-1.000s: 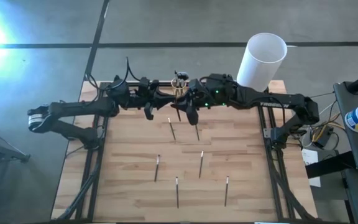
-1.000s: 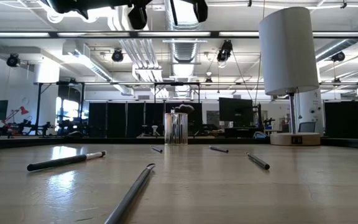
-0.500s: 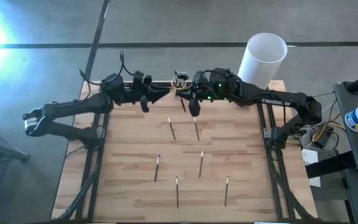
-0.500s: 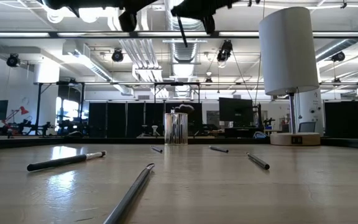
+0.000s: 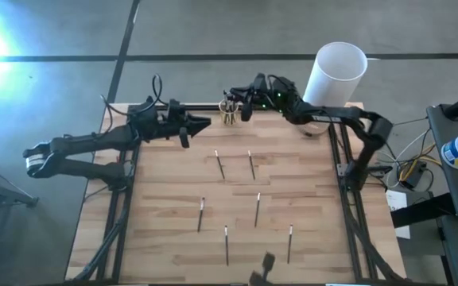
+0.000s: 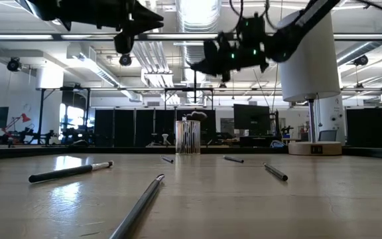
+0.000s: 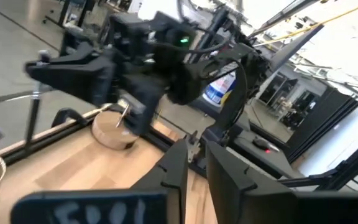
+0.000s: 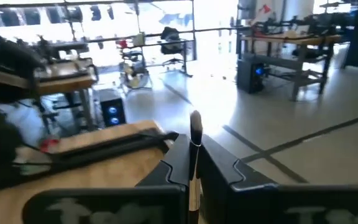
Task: Put items in baskets/containers
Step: Put the black eyeshadow brush into the yellow pen holder
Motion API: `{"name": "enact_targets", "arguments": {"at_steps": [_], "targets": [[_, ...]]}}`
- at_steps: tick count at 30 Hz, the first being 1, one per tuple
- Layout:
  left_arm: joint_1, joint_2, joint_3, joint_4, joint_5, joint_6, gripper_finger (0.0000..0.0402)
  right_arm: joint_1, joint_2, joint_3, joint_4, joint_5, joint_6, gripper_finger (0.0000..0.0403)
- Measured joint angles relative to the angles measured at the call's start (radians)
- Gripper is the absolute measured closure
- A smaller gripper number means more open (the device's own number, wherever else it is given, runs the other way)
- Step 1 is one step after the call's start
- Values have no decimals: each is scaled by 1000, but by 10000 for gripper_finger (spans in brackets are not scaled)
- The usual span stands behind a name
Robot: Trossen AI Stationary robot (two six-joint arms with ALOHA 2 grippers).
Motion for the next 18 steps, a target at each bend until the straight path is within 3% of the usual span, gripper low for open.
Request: {"name": "enact_targets", "arguments": {"at_steps": [9,18], "targets": [[0,0,-18,7,-48,-22,367,-83,172,-19,197,-35,23,391],[-2,0,-18,-10,-78,-31,368,-88,262,28,199,-36,36,391]]}}
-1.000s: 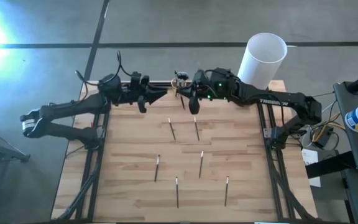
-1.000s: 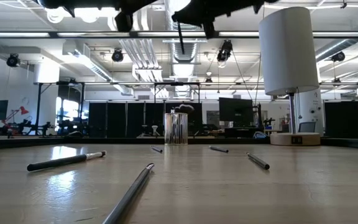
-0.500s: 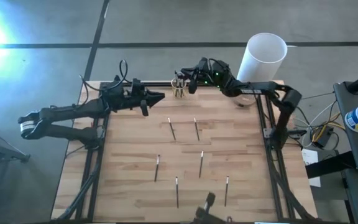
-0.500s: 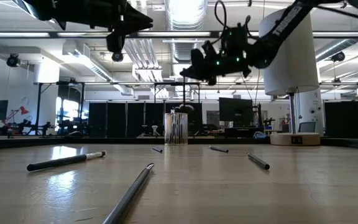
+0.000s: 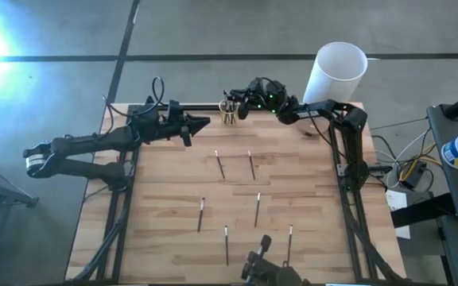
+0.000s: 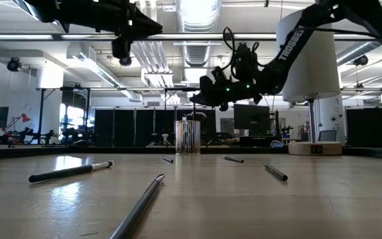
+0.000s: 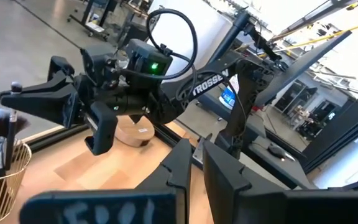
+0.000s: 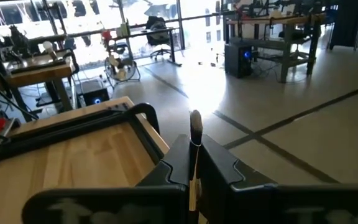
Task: Put items in baskets/containers
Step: Put the black eyeshadow brush into the yellow pen holder
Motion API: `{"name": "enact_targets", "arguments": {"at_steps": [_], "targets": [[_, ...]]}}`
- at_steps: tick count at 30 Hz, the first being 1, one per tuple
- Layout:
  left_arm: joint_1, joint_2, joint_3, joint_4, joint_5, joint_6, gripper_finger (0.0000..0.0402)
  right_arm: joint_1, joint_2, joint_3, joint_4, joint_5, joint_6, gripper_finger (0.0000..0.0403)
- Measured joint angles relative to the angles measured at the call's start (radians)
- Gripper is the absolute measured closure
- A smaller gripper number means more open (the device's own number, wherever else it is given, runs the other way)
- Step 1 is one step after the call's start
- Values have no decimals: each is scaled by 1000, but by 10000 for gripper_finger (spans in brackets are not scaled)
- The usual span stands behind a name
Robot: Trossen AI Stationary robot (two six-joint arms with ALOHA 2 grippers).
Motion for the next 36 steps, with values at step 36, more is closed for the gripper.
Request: {"name": "enact_targets", "arguments": {"at_steps": [36], "targets": [[0,0,-71,-49,-6,25,382,134,-459,-29,-813,131,31,372]]}}
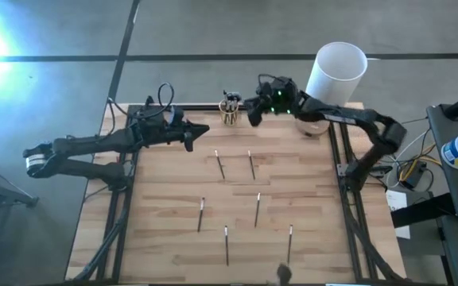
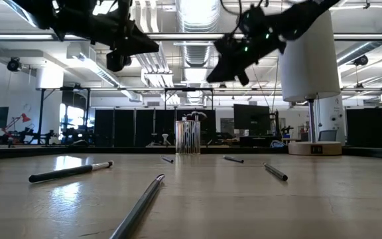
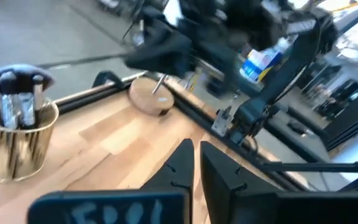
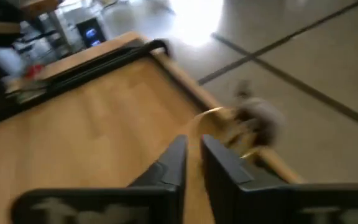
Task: Put items in baskets/containers
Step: Put the black eyeshadow brush into the yellow pen holder
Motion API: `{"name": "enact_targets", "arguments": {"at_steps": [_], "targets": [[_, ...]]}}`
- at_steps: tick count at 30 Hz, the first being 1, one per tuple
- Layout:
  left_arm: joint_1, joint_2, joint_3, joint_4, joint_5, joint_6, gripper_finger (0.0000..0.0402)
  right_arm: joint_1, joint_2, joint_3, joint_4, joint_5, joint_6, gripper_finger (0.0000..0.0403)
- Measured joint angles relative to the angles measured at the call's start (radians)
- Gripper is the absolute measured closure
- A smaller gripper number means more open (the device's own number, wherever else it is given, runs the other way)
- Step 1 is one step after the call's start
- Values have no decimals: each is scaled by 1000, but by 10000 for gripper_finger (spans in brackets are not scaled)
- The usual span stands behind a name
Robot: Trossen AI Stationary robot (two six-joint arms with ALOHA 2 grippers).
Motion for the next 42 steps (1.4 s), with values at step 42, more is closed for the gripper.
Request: {"name": "enact_targets", "arguments": {"at_steps": [42], "targets": [[0,-3,-223,287,205,14,401,1177,45,-118,-832,196,2022,315]]}}
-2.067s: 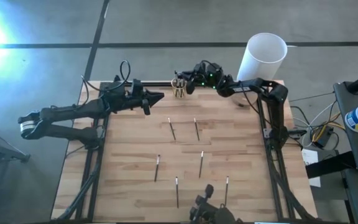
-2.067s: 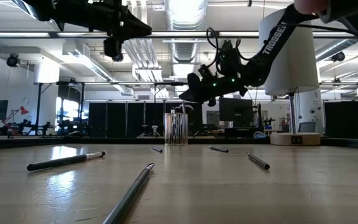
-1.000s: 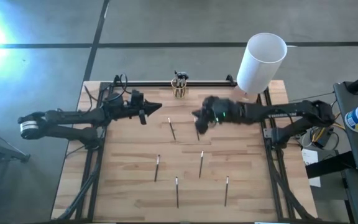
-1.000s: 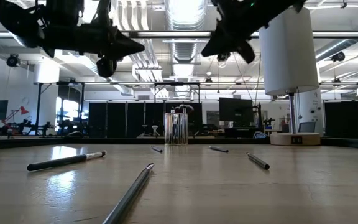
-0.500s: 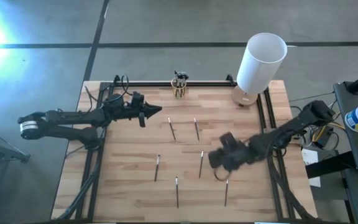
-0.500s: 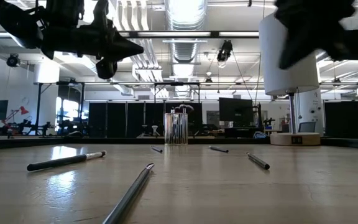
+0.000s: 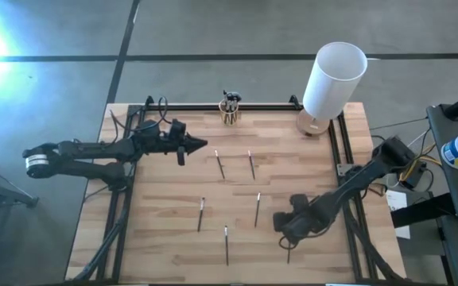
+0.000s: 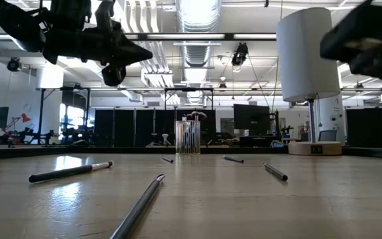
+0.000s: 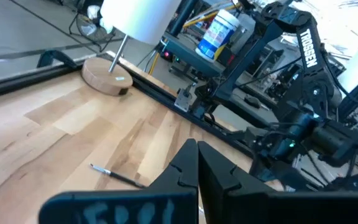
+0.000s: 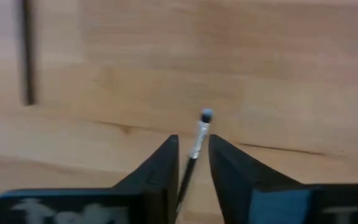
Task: Put items in baskets/containers
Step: Put the black eyeshadow brush into the yellow pen holder
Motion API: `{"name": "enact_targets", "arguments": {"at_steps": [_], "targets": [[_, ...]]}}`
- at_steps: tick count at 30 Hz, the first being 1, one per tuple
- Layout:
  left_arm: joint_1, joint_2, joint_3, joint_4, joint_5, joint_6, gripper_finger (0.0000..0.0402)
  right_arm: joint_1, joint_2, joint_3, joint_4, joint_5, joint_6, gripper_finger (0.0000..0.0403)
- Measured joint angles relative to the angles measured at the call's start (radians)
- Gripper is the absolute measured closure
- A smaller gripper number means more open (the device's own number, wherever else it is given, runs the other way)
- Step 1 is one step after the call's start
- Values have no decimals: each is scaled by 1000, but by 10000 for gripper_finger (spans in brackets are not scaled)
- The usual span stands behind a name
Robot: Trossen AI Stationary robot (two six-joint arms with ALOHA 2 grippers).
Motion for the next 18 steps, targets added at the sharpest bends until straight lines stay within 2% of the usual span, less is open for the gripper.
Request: {"name": "enact_targets", "arguments": {"at_steps": [4,8,18], "targets": [[0,0,0,-14,3,-2,401,-5,42,0,5,-37,30,284],[0,0,0,-17,3,-2,401,-10,72,0,3,-40,39,275],[0,0,0,-25,3,0,401,-31,158,0,73,-42,38,321]]}}
